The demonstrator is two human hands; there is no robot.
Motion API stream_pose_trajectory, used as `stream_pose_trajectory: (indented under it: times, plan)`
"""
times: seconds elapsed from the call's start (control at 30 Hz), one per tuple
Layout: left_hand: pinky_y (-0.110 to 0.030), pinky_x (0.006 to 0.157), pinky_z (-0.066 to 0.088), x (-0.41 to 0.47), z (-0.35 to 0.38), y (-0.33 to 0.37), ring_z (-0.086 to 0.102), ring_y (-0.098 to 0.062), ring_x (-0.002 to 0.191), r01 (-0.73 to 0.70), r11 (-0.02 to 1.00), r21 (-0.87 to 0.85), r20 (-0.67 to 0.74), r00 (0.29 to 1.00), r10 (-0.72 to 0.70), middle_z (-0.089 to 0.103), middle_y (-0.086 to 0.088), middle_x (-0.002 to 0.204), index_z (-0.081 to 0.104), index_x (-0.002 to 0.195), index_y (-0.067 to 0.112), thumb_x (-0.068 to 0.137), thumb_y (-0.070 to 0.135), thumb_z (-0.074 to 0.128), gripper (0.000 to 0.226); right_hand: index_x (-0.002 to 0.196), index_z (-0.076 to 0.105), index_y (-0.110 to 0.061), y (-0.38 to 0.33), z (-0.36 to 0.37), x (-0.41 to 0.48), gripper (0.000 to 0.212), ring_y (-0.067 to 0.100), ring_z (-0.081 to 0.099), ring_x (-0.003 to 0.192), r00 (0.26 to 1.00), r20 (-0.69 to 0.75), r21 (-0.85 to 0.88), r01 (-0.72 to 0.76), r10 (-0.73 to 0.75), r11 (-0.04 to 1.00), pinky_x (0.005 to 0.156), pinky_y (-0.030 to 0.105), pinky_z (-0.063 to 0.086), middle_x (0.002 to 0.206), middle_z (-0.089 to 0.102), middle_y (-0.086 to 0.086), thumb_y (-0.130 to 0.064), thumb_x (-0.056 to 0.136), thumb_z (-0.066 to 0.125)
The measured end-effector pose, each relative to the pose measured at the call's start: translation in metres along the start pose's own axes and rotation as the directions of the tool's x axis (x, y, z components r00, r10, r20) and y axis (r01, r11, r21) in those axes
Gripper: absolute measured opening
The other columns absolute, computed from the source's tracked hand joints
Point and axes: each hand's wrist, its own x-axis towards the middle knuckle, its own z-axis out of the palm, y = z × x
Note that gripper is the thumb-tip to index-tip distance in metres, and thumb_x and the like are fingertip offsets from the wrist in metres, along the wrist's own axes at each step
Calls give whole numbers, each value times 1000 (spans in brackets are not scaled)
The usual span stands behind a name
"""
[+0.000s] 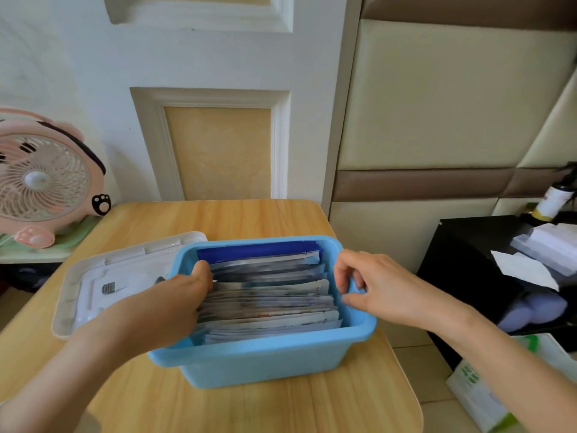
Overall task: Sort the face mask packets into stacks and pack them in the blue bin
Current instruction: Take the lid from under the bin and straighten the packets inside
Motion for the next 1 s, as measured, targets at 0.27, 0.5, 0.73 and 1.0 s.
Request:
stream_pose_trajectory:
  times: [0.27,0.5,0.73,1.0]
  plan:
    - [-25,65,45,-4,0,1,47,-8,68,-17,1000,-8,-44,999,17,56,4,87,26,103,23,95,11,33,16,80,62,-28,-10,-13,-10,15,-4,48,69,988,153,-14,2,0,1000,60,18,42,75,55,-11,-24,74,76]
    - [-27,79,49,-13,1,-3,55,-13,81,-30,999,32,-48,998,32,59,3,99,25,113,24,93,13,36,25,70,65,-17,-27,1,-2,11,17,56,84,982,186,-461,117,-34,880,68,29,45,74,62,-4,-15,80,62]
    - [-25,83,51,-12,-20,-16,60,-10,85,-152,985,-82,204,965,166,64,7,96,22,107,37,87,19,53,41,48,45,-27,-19,10,1,38,13,50,84,991,131,-410,49,6,911,70,22,41,73,62,-5,-20,80,65]
    - [-30,82,51,-15,-17,-13,62,-15,90,-135,986,-102,114,983,146,63,6,94,25,105,33,90,18,51,33,68,70,-29,-18,11,-5,14,10,38,84,999,45,-289,5,9,957,78,21,28,80,59,-8,-31,82,68]
